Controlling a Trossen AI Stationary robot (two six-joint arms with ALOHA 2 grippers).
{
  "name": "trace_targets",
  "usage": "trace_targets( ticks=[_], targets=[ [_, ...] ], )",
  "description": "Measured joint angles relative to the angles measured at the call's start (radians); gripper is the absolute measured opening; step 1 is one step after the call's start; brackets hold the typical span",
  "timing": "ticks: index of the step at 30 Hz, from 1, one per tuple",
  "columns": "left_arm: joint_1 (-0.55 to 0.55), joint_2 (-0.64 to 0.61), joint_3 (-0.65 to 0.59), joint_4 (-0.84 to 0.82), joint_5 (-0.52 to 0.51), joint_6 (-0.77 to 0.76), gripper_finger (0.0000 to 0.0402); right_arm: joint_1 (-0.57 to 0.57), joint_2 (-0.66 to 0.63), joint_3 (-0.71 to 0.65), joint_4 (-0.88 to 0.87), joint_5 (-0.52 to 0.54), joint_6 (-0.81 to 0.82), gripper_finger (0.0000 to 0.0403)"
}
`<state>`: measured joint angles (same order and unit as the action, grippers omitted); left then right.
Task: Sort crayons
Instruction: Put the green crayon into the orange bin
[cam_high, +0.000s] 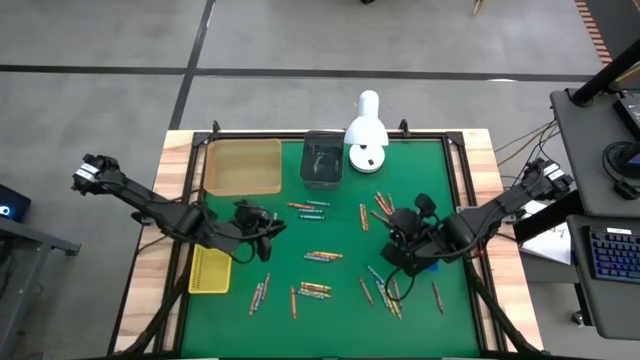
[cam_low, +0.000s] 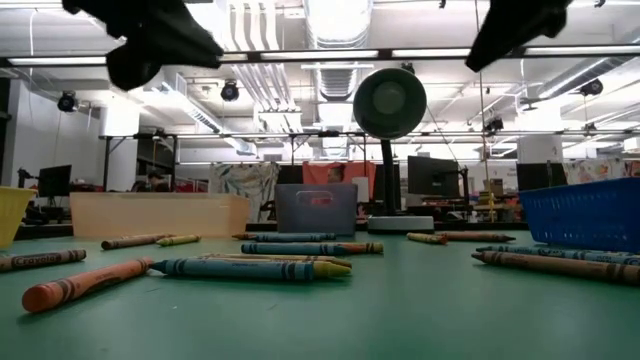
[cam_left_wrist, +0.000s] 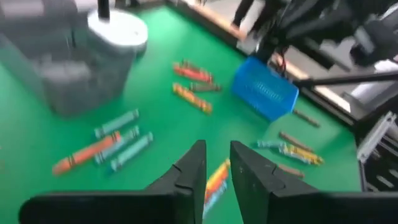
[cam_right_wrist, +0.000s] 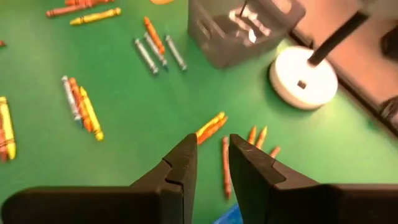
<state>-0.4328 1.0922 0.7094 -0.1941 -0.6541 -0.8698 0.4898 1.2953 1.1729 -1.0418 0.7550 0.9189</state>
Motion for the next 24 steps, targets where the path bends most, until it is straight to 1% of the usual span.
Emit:
trace_targets(
  ticks=[4,8,13,18,21,24],
  targets=[
    [0.0,0.037,0.0,-0.049,0.075,-0.102,0.0038,-0.018,0.0,0.006,0.034,0.028,-0.088,0.0074],
    [0.001,0.089,0.0,-0.093,0.12,-0.196,0.0037,-0.041,0.0,0.006,0.076,0.025,-0.18,0.0066],
    [0.012,0.155,0.0,-0.189,0.181,-0.324,0.0037,-0.068,0.0,0.014,0.091,0.022,-0.25,0.0057],
    [0.033,0.195,0.0,-0.214,0.228,-0.36,0.0037,-0.097,0.0,0.019,0.097,0.022,-0.308,0.0051],
    [0.052,0.2,0.0,-0.224,0.229,-0.363,0.0037,-0.119,0.0,0.025,0.106,0.009,-0.34,0.0052],
    [0.076,0.193,0.0,-0.272,0.256,-0.365,0.0037,-0.143,0.0,0.032,0.121,0.001,-0.376,0.0052]
  ],
)
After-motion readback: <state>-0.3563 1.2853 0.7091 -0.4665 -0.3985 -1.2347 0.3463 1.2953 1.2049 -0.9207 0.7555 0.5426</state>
